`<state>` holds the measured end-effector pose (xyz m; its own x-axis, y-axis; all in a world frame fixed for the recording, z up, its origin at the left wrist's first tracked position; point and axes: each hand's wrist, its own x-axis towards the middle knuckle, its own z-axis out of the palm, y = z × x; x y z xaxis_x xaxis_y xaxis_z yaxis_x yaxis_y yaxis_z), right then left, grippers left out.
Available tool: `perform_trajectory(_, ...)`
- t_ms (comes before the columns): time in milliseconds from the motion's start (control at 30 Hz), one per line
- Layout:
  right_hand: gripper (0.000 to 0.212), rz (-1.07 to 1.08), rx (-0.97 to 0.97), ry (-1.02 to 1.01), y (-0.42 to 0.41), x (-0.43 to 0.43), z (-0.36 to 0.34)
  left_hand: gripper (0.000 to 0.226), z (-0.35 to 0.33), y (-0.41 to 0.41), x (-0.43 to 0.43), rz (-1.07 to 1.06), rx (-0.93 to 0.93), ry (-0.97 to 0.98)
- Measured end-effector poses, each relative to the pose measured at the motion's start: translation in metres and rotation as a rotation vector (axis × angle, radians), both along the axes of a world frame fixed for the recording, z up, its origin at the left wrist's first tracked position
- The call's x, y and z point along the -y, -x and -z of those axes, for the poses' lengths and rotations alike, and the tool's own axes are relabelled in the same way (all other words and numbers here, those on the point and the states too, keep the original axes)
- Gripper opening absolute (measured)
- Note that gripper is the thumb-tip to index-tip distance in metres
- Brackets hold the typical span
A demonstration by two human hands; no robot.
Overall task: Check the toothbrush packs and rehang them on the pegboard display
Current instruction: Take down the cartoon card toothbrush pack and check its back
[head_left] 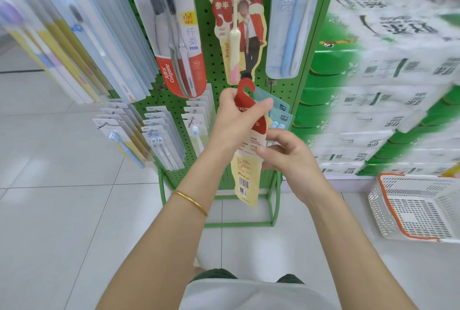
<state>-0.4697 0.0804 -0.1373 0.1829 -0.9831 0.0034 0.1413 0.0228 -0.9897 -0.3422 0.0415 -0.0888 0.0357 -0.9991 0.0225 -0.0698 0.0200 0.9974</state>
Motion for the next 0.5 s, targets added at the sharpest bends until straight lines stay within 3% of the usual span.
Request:
perform_trajectory(67,0.036,-0.021,0.027,-0.011,0.001,0.005,-0.001,0.032,-0.013,-0.002,0.004,0.042,-0.072,0.027)
perform_trajectory(133,0.07,-0.062,0.039,-0.028,0.003,0.013,-0.006,0.02,-0.027,-0.003,0.007,0.097,-0.169,0.069)
perform_trajectory(200,0.09,-0.136,0.034,-0.022,0.004,0.019,-0.015,0.015,-0.041,-0.004,0.009,0.162,-0.283,0.1)
perform_trajectory(233,0.091,-0.169,0.021,0.006,0.003,0.022,-0.021,0.014,-0.048,-0.005,0.01,0.2,-0.329,0.114)
perform_trajectory(367,0.06,-0.108,0.017,0.118,-0.006,0.029,-0.043,0.016,-0.069,-0.013,0.016,0.355,-0.471,0.142)
perform_trajectory(500,0.039,0.0,0.08,0.203,-0.009,0.038,-0.064,0.037,-0.089,-0.027,0.021,0.433,-0.385,0.179)
